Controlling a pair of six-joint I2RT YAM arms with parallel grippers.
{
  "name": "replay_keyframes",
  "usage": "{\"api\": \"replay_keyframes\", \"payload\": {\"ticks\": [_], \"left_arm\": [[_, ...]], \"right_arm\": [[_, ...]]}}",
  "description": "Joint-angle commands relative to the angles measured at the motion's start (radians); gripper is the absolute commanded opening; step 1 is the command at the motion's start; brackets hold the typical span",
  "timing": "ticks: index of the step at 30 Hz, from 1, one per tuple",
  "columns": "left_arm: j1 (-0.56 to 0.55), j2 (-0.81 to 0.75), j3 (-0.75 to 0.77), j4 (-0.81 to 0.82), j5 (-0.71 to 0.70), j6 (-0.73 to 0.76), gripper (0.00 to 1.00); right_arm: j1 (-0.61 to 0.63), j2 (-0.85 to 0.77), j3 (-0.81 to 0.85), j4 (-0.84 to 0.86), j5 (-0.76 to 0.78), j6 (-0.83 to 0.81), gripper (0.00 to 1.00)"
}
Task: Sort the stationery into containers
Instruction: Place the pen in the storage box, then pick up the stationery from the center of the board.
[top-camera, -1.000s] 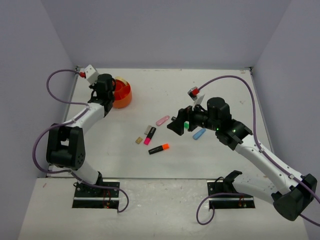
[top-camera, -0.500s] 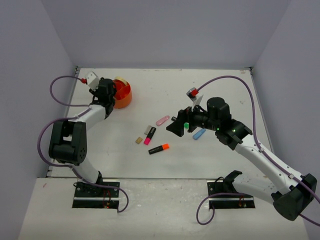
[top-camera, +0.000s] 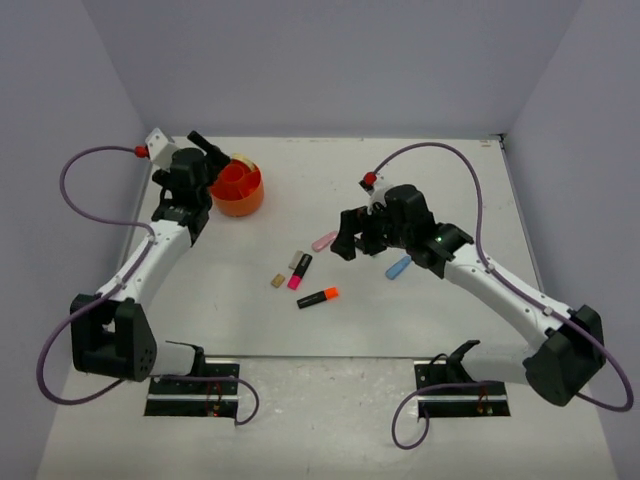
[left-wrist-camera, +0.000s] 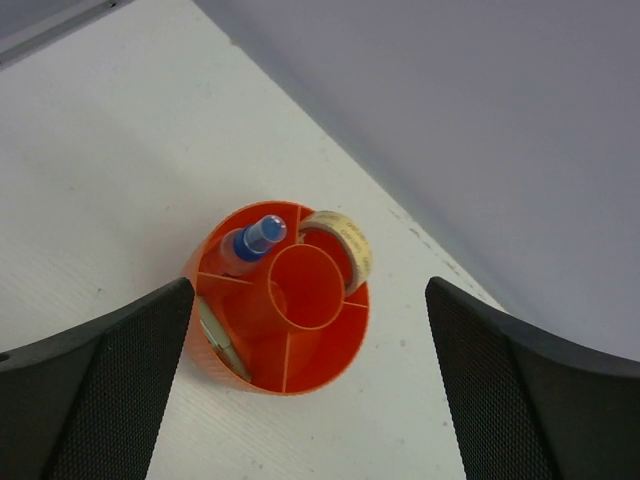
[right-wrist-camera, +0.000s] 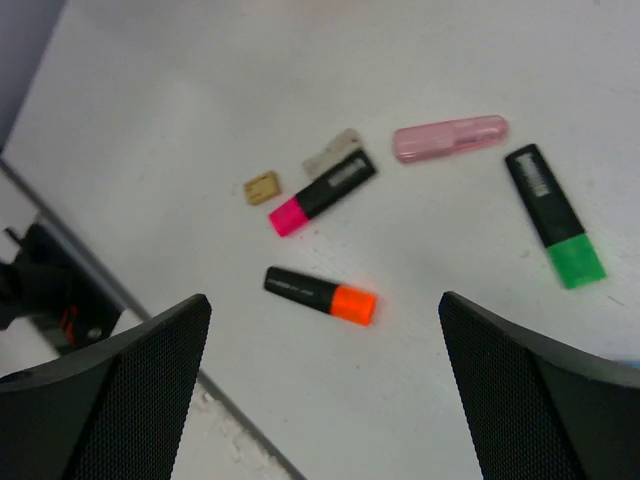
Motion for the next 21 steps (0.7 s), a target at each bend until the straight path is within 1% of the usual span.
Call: {"api": "replay_keyframes", "payload": {"ticks": [1, 3, 5, 8, 9, 11, 13, 15, 17, 18, 19, 20, 21], "left_arm": [[0.003, -0.136, 0.077, -0.180, 0.187, 0.043, 1.00], [0.003, -0.201, 0.045, -0.212, 0.272, 0.061, 1.00], [0.003, -0.281, -0.004, -0.240, 0.338, 0.077, 1.00], [0.003, -0.377, -0.044, -0.297, 0.391, 0.132, 1.00], [0.003, -0.405, -0.045, -0.322, 0.421, 0.155, 1.00], [0.002, -0.421, -0.027, -0.366, 0.479, 0.238, 1.00], [0.003, -0.426, 0.012, -0.426, 0.567, 0.307, 1.00], [0.002, -0.434, 0.030, -0.519, 0.576, 0.367, 1.00], [0.003, -0.456, 0.016, -0.556, 0.545, 0.406, 1.00], [0.002, -0.470, -0.003, -0.566, 0.522, 0.420, 1.00], [0.002, -0.488, -0.024, -0.570, 0.499, 0.432, 1.00], [0.003, -0.507, -0.046, -0.570, 0.476, 0.443, 1.00], [0.003, -0.517, -0.067, -0.572, 0.462, 0.445, 1.00]], "right_arm": [[-0.003, 0.132, 0.104, -0.099, 0.251, -0.021, 0.99], [-0.004, 0.210, 0.172, -0.136, 0.222, -0.071, 0.96], [-0.014, 0.298, 0.222, -0.164, 0.243, -0.027, 0.95], [-0.021, 0.385, 0.301, -0.179, 0.271, 0.018, 0.93], [-0.021, 0.419, 0.320, -0.174, 0.282, 0.005, 0.92], [-0.025, 0.483, 0.371, -0.178, 0.283, -0.079, 0.86], [-0.030, 0.561, 0.479, -0.233, 0.215, -0.120, 0.84], [-0.042, 0.643, 0.567, -0.296, 0.225, -0.033, 0.83], [-0.042, 0.658, 0.606, -0.288, 0.296, 0.085, 0.91], [-0.041, 0.651, 0.597, -0.273, 0.368, 0.188, 0.96], [-0.040, 0.639, 0.576, -0.260, 0.418, 0.307, 0.99], [-0.037, 0.621, 0.544, -0.248, 0.448, 0.438, 0.99], [-0.038, 0.600, 0.495, -0.205, 0.429, 0.467, 0.99]]}}
